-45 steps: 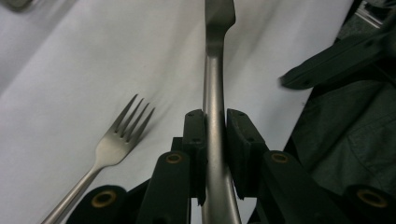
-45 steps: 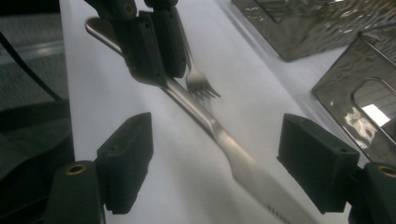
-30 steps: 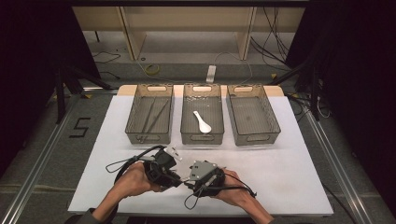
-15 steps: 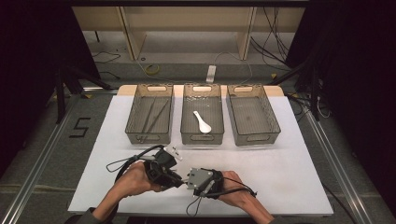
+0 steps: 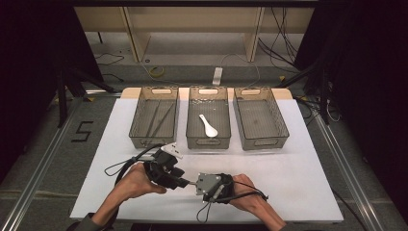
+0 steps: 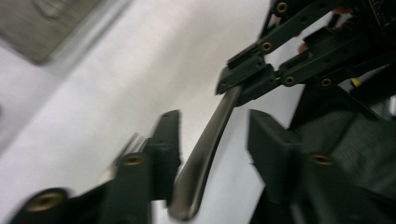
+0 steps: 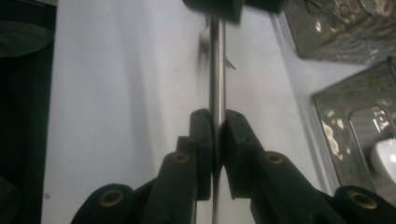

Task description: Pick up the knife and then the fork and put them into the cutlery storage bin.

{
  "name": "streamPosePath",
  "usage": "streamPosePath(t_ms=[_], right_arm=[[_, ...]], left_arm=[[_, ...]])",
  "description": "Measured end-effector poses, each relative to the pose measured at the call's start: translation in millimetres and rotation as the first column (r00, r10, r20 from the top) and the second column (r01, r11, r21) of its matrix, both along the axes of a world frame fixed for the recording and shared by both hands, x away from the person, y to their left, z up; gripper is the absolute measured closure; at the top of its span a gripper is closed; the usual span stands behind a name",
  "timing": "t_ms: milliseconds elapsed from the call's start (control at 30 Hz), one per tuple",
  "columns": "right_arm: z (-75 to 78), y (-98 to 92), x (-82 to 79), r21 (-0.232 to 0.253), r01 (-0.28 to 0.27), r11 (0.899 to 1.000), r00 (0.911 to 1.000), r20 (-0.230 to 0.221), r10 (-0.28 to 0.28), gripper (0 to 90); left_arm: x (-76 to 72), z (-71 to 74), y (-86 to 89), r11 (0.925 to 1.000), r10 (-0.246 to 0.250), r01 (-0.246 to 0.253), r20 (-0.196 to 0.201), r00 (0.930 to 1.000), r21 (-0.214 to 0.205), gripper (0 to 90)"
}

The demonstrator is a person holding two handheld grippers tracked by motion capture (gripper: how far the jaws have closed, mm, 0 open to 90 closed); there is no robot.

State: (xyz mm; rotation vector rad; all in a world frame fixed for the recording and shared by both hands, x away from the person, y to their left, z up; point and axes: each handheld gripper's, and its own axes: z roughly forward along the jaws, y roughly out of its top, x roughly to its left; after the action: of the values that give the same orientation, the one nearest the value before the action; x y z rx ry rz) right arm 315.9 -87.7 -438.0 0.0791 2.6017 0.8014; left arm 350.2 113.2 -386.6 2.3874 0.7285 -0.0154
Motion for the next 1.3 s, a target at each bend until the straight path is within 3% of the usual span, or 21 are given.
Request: streamPosePath(t_ms=[133,300,500,633,867,1000,1067,1100,1167,1233,1300], right_arm=[[6.6,-10.5,6.6,0.012,0.047,0.999,0.9989,-0.006,-0.047,83.5],[13.8,-24.6,18.0,0.015,0.124,0.992,0.9921,-0.018,-0.124,83.5],[22.6,-47.1,36.1,0.042,0.241,0.970,0.9695,-0.057,-0.238,83.5],[29.6,-62.9,49.2,0.077,0.310,0.948,0.9480,-0.100,-0.302,83.5],[44.0,-87.1,82.6,0.107,0.435,0.894,0.8951,-0.161,-0.416,83.5],[52.9,-99.5,97.6,0.130,0.472,0.872,0.8748,-0.189,-0.446,83.5],[57.4,-105.3,105.8,0.127,0.506,0.853,0.8553,-0.204,-0.476,83.5],[59.9,-108.7,110.5,0.119,0.515,0.849,0.8492,-0.206,-0.486,83.5],[65.8,-115.9,121.2,0.111,0.542,0.833,0.8287,-0.234,-0.508,83.5],[70.4,-121.6,129.7,0.100,0.558,0.824,0.8159,-0.246,-0.523,83.5],[75.6,-127.4,138.7,0.089,0.582,0.809,0.7958,-0.268,-0.543,83.5]], left_arm=[[3.4,4.8,8.8,0.9984,0.052,-0.050,0.050,0.9974,-0.025,36.5],[3.7,7.8,16.3,0.9949,0.090,-0.084,0.119,0.9888,-0.055,30.5],[4.4,6.1,24.5,0.9899,0.122,-0.109,0.160,0.9794,-0.091,25.0],[6.3,-2.2,33.9,0.9854,0.155,-0.139,0.179,0.9716,-0.098,23.1],[13.3,-20.9,52.6,0.9715,0.229,-0.212,0.181,0.9565,-0.105,21.7],[13.9,-26.5,60.4,0.9668,0.250,-0.236,0.181,0.9511,-0.099,21.7],[12.9,-28.2,63.0,0.9651,0.257,-0.243,0.186,0.9482,-0.098,21.6],[12.3,-28.9,64.4,0.9636,0.263,-0.248,0.189,0.9462,-0.100,21.6],[11.5,-30.2,67.9,0.9630,0.266,-0.251,0.185,0.9461,-0.098,21.5],[10.4,-31.7,70.5,0.9601,0.275,-0.259,0.182,0.9441,-0.105,21.4],[9.8,-33.0,72.9,0.9589,0.280,-0.264,0.183,0.9426,-0.103,21.1]])
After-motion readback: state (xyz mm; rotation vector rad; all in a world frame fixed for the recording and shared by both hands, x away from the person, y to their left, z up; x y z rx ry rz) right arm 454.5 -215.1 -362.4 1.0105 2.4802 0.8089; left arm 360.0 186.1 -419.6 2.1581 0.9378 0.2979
